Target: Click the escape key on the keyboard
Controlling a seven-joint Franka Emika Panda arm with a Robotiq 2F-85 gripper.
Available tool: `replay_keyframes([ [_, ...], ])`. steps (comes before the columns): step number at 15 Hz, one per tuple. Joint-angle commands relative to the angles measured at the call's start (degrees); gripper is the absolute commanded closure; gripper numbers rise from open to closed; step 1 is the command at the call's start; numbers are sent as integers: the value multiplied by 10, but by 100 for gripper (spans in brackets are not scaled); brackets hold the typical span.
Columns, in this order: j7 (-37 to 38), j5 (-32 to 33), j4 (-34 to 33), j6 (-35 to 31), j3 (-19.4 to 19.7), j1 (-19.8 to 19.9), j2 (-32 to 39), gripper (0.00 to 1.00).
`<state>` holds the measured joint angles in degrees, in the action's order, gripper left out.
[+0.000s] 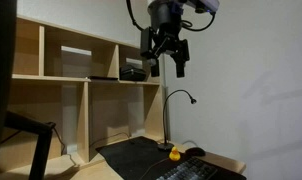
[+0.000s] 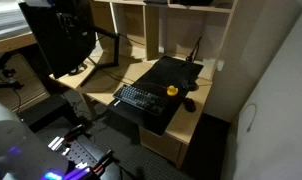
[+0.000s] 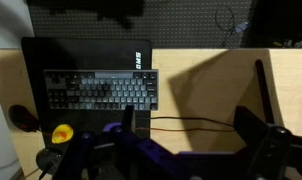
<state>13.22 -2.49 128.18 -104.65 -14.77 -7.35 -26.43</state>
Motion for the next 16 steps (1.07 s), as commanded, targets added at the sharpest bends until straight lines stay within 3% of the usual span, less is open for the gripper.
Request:
replay_keyframes([
  [1, 2, 3, -1, 1, 5, -6, 1, 0],
  [5, 51, 3, -28, -18, 0, 12, 65, 0],
  [9, 161, 0, -49, -139, 13, 39, 171, 0],
  [11, 200, -14, -68, -153, 30, 42, 212, 0],
  [12, 173, -1, -32, -151, 30, 28, 169, 0],
  [16, 176, -1, -41, -153, 36, 23, 185, 0],
])
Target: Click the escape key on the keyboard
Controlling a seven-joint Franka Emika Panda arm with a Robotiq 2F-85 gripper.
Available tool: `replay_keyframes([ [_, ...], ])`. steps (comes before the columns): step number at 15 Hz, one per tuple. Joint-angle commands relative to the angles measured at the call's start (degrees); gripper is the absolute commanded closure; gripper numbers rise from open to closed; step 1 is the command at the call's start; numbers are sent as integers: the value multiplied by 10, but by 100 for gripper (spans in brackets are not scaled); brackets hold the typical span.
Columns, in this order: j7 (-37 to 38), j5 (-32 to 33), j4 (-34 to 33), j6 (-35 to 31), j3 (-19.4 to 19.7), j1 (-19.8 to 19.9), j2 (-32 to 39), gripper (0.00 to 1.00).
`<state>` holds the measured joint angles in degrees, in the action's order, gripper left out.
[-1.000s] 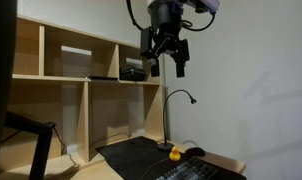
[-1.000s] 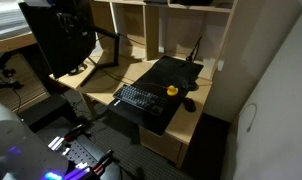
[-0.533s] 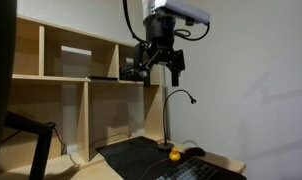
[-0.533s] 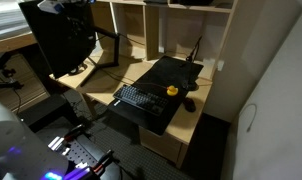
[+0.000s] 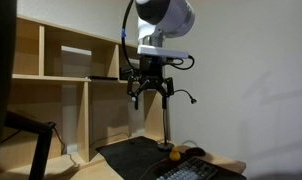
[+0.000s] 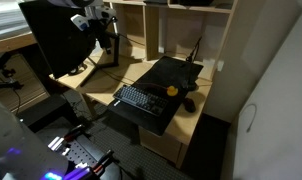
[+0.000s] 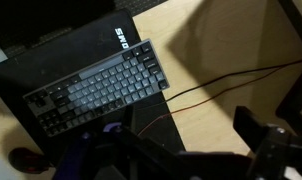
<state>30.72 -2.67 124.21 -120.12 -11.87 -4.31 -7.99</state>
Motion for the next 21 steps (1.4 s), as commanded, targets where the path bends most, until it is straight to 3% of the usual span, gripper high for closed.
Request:
replay_keyframes([
  [1, 18, 8, -21, 27, 6, -5, 26, 0],
  [2, 31, 13, -32, 30, 6, -3, 56, 0],
  [8, 17, -116, -49, -48, 21, -19, 169, 0],
  [9, 20, -91, -28, -31, 26, -21, 138, 0],
  [14, 35, -93, -60, -25, 30, -28, 185, 0],
  [21, 117, -111, -108, -147, 57, -47, 309, 0],
])
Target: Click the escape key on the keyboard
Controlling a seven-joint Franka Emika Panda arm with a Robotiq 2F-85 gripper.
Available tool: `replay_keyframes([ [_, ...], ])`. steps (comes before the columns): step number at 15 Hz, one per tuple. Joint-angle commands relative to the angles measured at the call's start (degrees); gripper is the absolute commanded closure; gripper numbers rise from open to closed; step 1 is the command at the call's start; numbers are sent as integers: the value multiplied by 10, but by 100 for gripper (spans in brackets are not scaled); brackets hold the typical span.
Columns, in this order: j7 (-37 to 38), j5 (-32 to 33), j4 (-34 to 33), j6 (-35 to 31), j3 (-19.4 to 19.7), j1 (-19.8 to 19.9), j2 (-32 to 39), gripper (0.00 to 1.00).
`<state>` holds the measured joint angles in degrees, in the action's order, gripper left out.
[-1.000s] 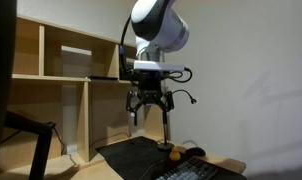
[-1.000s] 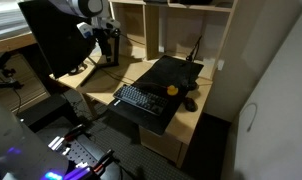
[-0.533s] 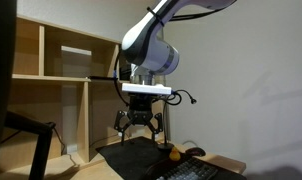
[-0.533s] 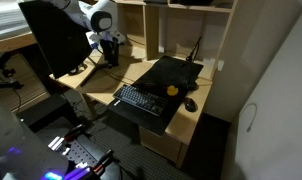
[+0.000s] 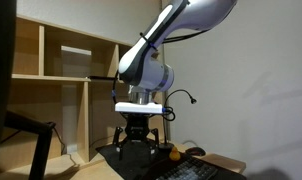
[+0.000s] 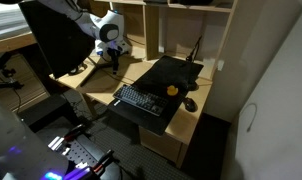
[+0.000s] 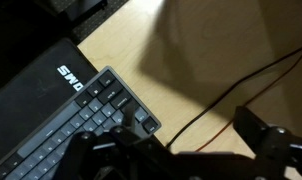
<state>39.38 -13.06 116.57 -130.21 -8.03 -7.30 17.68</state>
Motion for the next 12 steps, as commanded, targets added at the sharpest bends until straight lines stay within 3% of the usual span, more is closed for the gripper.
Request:
replay_keyframes([
  [1, 35, -18, -37, -57, 19, -17, 64, 0],
  [2, 19, -8, -14, -37, 19, -16, 34, 0],
  [12, 36, -64, -57, -94, 23, -12, 112, 0],
])
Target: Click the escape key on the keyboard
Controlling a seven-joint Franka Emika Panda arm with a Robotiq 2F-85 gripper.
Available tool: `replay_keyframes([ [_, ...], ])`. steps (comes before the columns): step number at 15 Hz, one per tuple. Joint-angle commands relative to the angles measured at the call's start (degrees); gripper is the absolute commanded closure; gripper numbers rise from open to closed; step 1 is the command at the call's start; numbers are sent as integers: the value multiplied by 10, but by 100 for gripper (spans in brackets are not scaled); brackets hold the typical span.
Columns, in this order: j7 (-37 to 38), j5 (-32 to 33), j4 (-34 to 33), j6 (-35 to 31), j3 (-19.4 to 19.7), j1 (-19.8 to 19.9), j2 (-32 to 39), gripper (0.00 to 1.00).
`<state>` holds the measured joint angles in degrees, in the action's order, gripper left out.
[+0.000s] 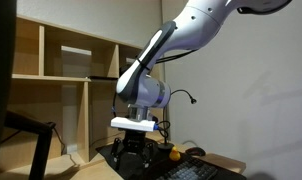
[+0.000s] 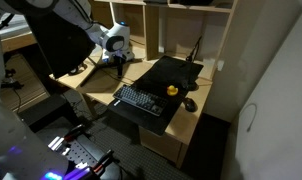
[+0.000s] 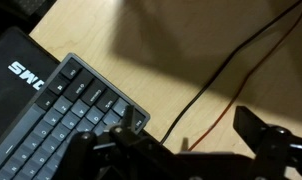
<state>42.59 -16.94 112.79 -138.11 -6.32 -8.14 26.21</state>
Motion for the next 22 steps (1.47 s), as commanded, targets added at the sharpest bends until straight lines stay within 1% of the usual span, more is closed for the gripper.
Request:
replay_keyframes([
  [1, -3, -13, -3, -2, 9, -8, 6, 0],
  [4, -3, -20, -9, -9, 10, -8, 19, 0],
  [6, 63, 26, -24, -26, 45, -36, 39, 0],
  [8, 104, 47, -36, -25, 61, -43, 57, 0],
  [9, 108, 44, -37, -25, 59, -39, 61, 0],
  [10, 88, 37, -19, -15, 48, -30, 38, 0],
  [13, 99, 39, -27, -18, 52, -32, 54, 0],
  [14, 81, 19, -32, -14, 38, -19, 59, 0],
  [15, 73, -4, -32, -29, 28, -10, 62, 0],
  [17, 91, -21, -25, -60, 32, -17, 59, 0],
  [18, 95, -2, -28, -34, 41, -26, 56, 0],
  [22, 97, -13, -34, -53, 38, -24, 62, 0],
])
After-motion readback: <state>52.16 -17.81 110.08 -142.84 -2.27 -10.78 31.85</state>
